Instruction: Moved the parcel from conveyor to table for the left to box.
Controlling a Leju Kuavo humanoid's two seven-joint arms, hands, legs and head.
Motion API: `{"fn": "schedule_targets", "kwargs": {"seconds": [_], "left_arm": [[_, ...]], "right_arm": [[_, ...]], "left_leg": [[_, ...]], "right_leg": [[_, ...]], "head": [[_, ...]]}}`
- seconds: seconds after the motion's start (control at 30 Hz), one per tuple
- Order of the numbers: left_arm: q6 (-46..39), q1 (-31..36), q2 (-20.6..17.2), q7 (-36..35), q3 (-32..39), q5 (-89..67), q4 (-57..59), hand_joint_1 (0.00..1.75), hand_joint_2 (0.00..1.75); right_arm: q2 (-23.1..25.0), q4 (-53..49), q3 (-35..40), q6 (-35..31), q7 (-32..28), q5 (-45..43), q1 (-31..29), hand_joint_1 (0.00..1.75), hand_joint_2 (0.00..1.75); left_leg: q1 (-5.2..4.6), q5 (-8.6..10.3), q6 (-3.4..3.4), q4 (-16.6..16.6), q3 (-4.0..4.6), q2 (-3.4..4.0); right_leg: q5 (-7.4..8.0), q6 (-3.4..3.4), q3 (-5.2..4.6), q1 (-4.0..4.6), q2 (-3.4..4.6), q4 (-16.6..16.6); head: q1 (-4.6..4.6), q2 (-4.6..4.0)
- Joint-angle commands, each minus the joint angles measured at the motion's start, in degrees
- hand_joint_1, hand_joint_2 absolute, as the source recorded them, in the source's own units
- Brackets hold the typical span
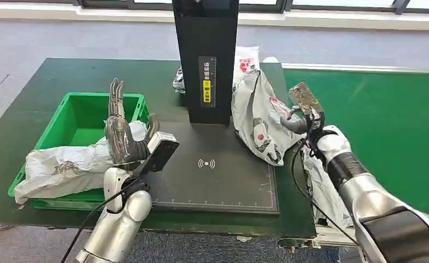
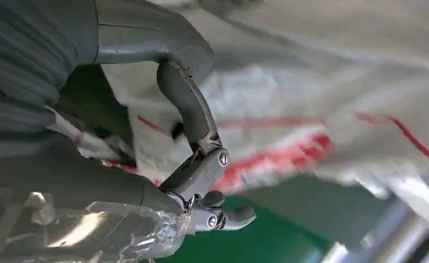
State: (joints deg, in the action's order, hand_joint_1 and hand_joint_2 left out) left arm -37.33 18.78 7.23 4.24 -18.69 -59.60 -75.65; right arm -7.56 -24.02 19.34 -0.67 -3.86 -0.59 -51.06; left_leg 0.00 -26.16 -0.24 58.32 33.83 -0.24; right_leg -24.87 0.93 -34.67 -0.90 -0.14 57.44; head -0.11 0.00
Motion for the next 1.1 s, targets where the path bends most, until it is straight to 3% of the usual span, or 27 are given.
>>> {"fn": "schedule_targets", "kwargs": {"seconds": [0.03, 0.33, 1.1], "left_arm": [[1.1, 4.4, -1.2, -0.4, -4.0, 1.0, 5.4, 0.00, 1.75], [1.3, 4.1, -1.3, -0.8, -4.5, 0.7, 5.3, 0.00, 1.75], [1.3, 4.3, -1.5, -0.8, -4.4, 0.6, 5.5, 0.00, 1.75]], "right_arm": [[4.2, 7.6, 6.5, 9.1, 3.3, 3.0, 1.4, 0.00, 1.75], [7.6, 8.6, 8.3, 10.9, 6.4, 4.9, 1.1, 0.00, 1.75], [7.7, 8.7, 8.7, 11.8, 6.4, 5.2, 1.1, 0.00, 1.75]], "left_leg": [[0.04, -0.01, -0.04, -0.1, -0.11, 0.04], [0.07, 0.02, -0.07, -0.2, -0.25, 0.23], [0.15, 0.02, -0.14, -0.1, -0.34, 0.62]], "right_leg": [[0.01, -0.06, 0.11, 0.05, 0.03, -0.1], [0.07, -0.11, 0.18, 0.08, 0.23, -0.2], [0.19, -0.28, 0.10, 0.15, 0.49, -0.1]], "head": [[0.00, 0.00], [0.00, 0.00], [0.02, 0.00]]}}
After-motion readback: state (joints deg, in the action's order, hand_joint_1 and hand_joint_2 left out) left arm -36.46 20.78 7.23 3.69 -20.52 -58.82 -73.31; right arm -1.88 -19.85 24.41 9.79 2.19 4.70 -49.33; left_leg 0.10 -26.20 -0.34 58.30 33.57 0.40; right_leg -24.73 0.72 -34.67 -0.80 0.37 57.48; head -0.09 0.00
